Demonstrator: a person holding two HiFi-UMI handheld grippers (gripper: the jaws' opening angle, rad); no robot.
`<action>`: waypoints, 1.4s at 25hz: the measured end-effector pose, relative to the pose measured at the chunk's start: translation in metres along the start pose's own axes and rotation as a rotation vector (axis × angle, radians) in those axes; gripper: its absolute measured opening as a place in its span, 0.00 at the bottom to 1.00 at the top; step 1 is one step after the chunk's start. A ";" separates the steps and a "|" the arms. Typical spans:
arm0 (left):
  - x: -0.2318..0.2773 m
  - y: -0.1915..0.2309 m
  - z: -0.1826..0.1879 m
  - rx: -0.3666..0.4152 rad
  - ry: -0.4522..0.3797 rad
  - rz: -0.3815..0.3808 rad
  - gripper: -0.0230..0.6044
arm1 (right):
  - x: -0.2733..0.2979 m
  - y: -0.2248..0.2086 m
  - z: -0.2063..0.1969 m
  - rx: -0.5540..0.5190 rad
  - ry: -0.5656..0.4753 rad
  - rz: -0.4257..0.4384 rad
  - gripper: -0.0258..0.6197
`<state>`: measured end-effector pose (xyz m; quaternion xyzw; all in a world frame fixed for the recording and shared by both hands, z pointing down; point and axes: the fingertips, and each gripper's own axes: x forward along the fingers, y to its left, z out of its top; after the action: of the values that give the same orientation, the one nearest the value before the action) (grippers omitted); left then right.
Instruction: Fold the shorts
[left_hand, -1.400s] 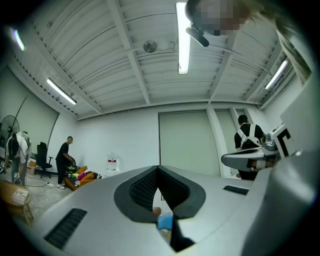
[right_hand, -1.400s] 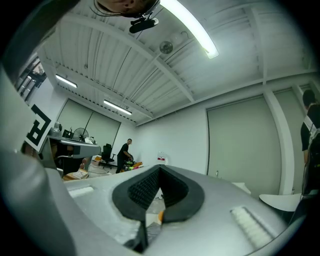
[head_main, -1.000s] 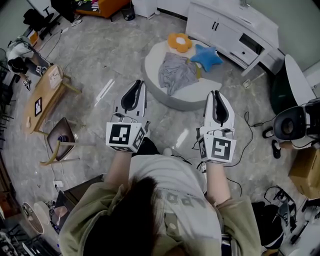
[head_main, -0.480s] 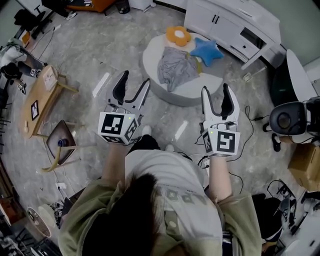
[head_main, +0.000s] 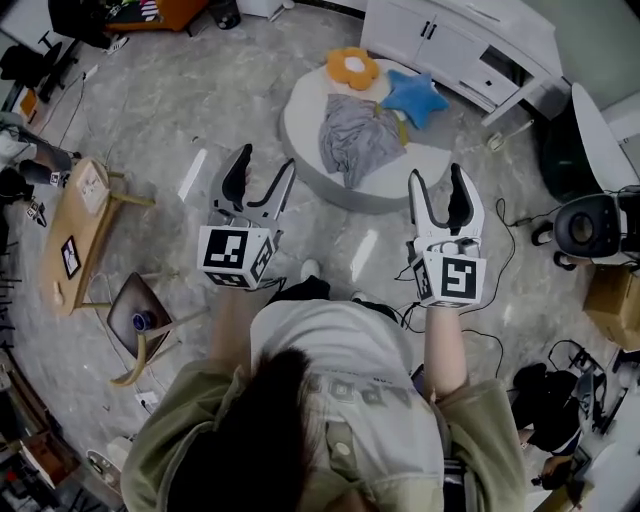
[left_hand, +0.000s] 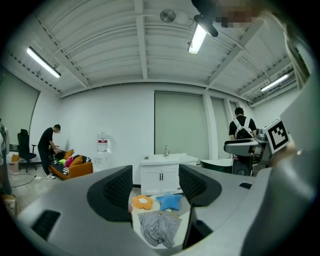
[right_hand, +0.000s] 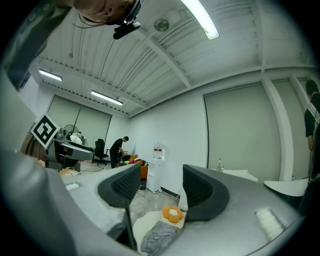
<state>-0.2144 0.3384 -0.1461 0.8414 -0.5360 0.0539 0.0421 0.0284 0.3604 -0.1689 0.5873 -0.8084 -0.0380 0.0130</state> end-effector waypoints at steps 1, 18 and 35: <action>0.002 0.008 -0.002 -0.002 0.006 -0.011 0.49 | 0.006 0.004 -0.001 0.000 0.007 -0.007 0.43; 0.098 0.059 -0.061 0.007 0.147 -0.068 0.49 | 0.106 -0.025 -0.056 0.001 0.105 -0.064 0.43; 0.268 0.065 -0.151 0.062 0.464 -0.127 0.49 | 0.230 -0.111 -0.184 0.068 0.335 0.019 0.43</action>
<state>-0.1673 0.0898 0.0405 0.8394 -0.4561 0.2594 0.1418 0.0744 0.0988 0.0004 0.5779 -0.8012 0.0879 0.1278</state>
